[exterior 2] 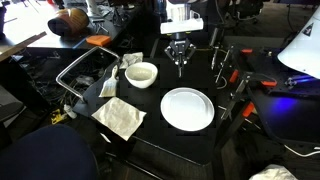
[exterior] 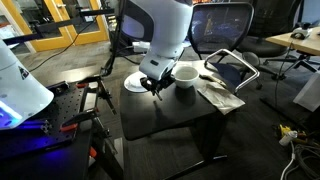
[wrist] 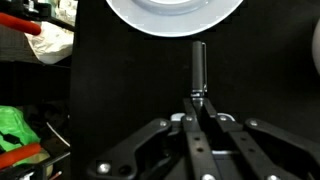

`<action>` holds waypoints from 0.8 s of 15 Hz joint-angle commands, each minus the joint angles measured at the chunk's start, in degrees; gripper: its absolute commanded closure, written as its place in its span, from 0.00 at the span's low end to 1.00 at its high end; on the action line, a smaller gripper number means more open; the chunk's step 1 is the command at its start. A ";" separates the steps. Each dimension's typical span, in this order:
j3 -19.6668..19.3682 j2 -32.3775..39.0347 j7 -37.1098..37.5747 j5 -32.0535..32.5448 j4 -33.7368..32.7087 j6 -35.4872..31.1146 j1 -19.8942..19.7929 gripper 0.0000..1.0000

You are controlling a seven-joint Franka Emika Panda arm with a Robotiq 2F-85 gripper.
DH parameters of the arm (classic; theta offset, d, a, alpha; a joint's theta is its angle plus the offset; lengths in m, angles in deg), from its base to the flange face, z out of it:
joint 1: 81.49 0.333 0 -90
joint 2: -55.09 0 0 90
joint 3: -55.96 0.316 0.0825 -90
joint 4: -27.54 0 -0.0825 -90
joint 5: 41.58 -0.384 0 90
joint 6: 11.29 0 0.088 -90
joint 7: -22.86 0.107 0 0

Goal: Remove the marker from the white bowl and put it on the table

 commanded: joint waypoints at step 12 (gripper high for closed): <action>-1.82 -8.05 -0.48 -0.53 4.66 -2.29 2.91 0.00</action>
